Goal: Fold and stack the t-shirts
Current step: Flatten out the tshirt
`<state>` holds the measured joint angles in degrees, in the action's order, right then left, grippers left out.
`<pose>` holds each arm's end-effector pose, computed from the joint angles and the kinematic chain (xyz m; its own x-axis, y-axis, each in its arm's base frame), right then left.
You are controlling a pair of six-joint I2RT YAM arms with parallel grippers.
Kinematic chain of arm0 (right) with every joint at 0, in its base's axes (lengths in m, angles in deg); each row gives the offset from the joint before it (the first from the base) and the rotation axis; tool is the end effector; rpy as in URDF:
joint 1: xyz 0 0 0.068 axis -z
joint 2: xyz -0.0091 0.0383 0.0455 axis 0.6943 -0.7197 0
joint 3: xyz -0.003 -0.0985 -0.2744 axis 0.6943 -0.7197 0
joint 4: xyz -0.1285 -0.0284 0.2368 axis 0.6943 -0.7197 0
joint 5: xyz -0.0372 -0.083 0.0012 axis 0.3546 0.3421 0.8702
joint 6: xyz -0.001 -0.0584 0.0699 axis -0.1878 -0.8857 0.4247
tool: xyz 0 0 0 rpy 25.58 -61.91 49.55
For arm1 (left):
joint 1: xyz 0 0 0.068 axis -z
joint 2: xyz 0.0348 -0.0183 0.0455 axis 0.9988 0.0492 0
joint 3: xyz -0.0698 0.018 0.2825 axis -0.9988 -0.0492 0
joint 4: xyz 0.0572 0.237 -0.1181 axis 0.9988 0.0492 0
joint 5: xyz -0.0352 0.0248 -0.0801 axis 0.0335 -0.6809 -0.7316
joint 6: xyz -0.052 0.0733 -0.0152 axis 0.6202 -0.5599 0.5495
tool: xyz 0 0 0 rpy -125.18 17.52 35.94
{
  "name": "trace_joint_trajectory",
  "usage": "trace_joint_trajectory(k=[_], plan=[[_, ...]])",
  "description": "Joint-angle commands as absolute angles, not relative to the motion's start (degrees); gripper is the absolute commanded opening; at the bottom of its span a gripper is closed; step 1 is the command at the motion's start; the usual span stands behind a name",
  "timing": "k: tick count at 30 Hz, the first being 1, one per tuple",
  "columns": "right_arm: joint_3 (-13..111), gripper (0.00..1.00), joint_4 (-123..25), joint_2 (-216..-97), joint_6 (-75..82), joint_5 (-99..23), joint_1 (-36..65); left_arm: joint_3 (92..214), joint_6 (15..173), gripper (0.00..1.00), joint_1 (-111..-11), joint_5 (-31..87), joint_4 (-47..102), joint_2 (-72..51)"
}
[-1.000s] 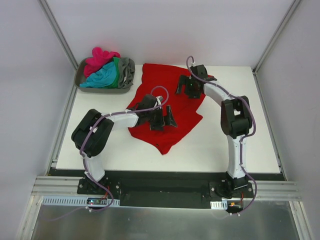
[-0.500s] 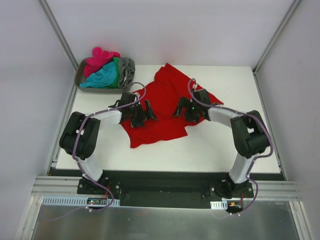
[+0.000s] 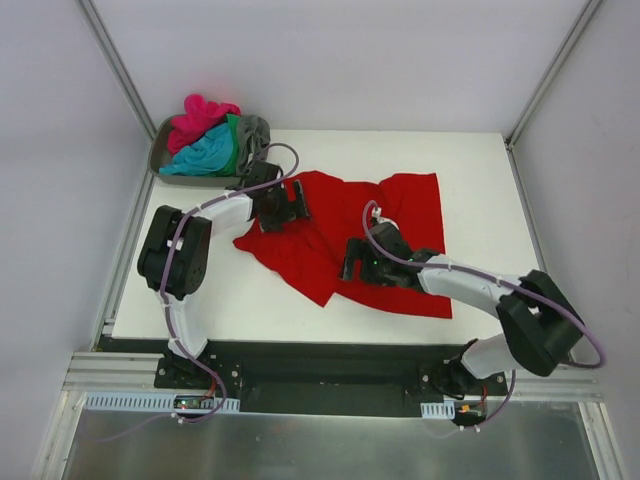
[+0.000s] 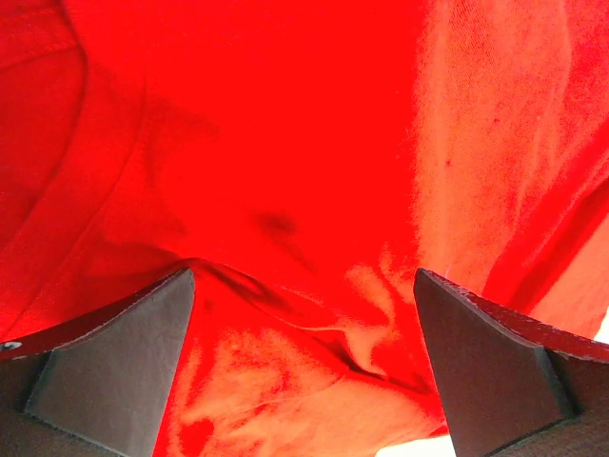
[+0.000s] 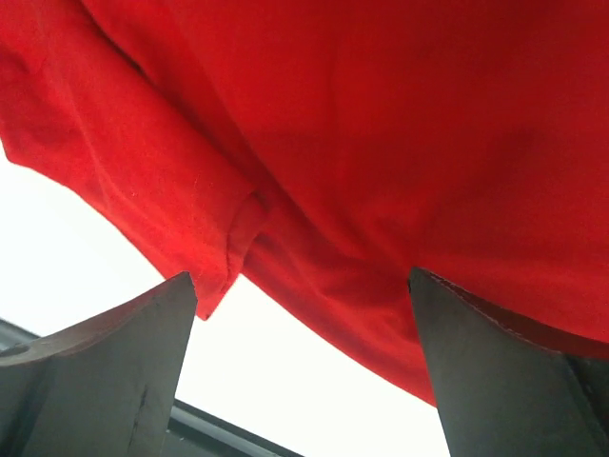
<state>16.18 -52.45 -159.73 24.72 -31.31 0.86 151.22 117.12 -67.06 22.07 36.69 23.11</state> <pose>0.2409 0.2272 0.1605 -0.7827 -0.0948 -0.6151 -0.3687 0.8668 0.3356 0.4208 -0.1757 0.1612 -0.8334 -0.2850 -0.4736 0.0224 0.8387 -0.5441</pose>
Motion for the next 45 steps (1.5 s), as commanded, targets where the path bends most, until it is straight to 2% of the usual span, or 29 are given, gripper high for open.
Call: trace_joint_trajectory(k=[1,7,9,13,15,18,19,23,31,38,42,45], plan=[[18.0,0.96,-61.4,-149.6,21.0,-18.3,1.3,153.4,113.3,0.99,-67.7,25.4,40.7,20.1],[16.9,0.96,-73.0,-137.9,21.7,-1.8,2.6,144.1,113.9,0.99,-66.6,27.0,40.7,5.9],[14.0,0.96,-74.2,-133.2,23.3,-1.1,4.5,138.6,115.2,0.99,-63.8,29.8,40.7,0.8],[7.2,0.96,-74.7,-125.0,26.3,-3.4,10.1,132.7,118.4,0.99,-53.8,27.8,40.7,-2.4],[4.8,0.96,-74.6,-121.6,27.4,-3.3,11.4,132.5,117.8,0.97,-48.1,28.5,40.8,-1.8],[3.1,0.96,-75.0,-117.4,27.3,-3.0,11.7,133.9,117.3,0.89,-43.7,29.2,40.8,1.0],[2.8,0.96,-75.0,-116.5,27.1,-3.0,11.7,134.5,117.2,0.83,-43.2,29.0,41.0,2.0],[1.7,0.96,-76.1,-114.7,26.6,-2.0,11.7,136.2,117.8,0.76,-41.9,28.1,42.9,4.7],[1.4,0.96,-76.5,-116.0,26.0,-2.0,12.0,137.6,120.0,0.54,-39.0,29.2,47.4,7.9],[1.5,0.96,-76.5,-117.3,25.3,-1.5,12.4,141.0,120.4,0.52,-36.5,33.0,52.2,12.4],[1.0,0.96,-76.4,-117.3,25.8,-1.5,12.6,142.7,120.5,0.42,-36.3,32.9,53.2,15.4],[0.4,0.96,-76.6,-116.5,25.7,-1.4,12.9,142.9,120.5,0.40,-36.0,32.7,53.6,17.3]])
